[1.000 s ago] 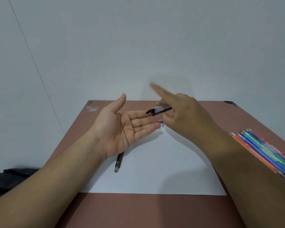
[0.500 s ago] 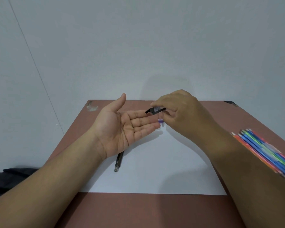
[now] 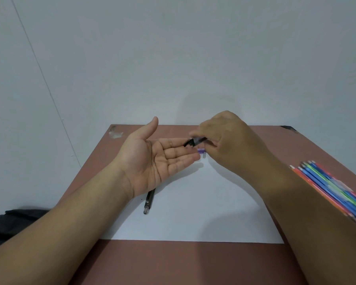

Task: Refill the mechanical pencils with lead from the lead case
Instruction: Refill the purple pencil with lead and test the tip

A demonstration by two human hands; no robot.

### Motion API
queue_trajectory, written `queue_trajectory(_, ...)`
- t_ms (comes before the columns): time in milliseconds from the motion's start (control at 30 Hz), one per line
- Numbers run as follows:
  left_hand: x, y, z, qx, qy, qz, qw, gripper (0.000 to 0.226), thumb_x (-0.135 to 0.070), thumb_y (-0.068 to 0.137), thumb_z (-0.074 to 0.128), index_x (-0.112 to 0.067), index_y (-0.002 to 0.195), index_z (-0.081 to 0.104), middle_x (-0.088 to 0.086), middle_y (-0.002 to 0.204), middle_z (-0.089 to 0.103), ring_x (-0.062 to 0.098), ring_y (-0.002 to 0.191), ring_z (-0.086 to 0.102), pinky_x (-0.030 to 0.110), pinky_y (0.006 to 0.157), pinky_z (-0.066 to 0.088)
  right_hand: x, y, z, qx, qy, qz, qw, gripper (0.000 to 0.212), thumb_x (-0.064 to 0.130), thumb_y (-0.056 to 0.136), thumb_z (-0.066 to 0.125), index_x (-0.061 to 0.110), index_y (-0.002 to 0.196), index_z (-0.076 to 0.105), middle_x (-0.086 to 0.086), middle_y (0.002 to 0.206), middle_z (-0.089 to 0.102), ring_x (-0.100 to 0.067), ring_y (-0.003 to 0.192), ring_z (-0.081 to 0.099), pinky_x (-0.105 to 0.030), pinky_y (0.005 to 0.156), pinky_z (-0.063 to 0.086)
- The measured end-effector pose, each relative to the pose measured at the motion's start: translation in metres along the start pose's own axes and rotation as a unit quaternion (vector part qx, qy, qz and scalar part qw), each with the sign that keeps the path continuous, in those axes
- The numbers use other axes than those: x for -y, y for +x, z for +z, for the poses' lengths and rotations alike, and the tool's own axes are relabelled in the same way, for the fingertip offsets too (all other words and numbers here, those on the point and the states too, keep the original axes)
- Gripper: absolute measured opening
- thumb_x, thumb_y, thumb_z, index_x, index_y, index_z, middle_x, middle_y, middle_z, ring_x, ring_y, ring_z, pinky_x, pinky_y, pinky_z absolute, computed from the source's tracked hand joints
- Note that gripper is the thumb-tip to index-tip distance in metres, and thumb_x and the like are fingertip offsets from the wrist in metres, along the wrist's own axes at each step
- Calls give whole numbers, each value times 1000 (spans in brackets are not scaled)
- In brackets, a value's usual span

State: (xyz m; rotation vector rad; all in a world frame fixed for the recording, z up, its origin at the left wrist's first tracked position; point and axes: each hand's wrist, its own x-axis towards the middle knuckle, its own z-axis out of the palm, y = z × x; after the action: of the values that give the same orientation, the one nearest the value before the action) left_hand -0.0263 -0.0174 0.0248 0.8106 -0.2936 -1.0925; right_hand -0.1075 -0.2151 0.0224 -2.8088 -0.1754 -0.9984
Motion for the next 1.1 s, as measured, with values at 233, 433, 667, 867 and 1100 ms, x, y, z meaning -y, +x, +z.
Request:
queue_trajectory(233, 0, 0, 0, -2, -1, -3, 1000, 85, -60, 98, 41, 17, 132, 50, 37, 130, 57, 48, 123, 58, 48, 108, 43, 0, -1, -1, 11, 2, 21, 1000, 48, 7, 89, 62, 39, 123, 69, 10, 96, 70, -10, 96, 49, -40, 75, 56)
queue_trajectory(433, 0, 0, 1, -2, -2, -4, 1000, 85, -60, 98, 42, 17, 131, 50, 38, 130, 57, 48, 123, 57, 48, 108, 43, 3, 2, -6, 57, 4, 46, 997, 64, 11, 92, 62, 55, 138, 51, 11, 101, 69, -16, 100, 53, -37, 81, 54)
queue_trajectory(667, 0, 0, -1, -5, -9, -4, 1000, 85, -60, 98, 42, 17, 133, 48, 38, 131, 56, 49, 123, 57, 48, 108, 43, 1, -1, -2, 6, 15, 34, 999, 62, 6, 89, 63, 45, 137, 59, 9, 97, 71, -5, 93, 46, -39, 76, 56)
queue_trajectory(867, 0, -2, 1, -14, -12, -3, 1000, 84, -59, 98, 43, 18, 132, 48, 39, 128, 57, 50, 121, 59, 50, 105, 45, 3, 2, -3, 25, 26, 59, 998, 81, 8, 90, 60, 61, 145, 36, 12, 99, 67, -9, 92, 52, -31, 74, 54)
queue_trajectory(1100, 0, -1, 0, -20, -5, -1, 1000, 83, -58, 98, 44, 17, 133, 47, 39, 128, 58, 50, 120, 59, 50, 103, 47, 0, 0, -2, 5, 29, 56, 998, 73, 10, 90, 63, 58, 142, 44, 8, 100, 69, -12, 92, 55, -33, 76, 55)
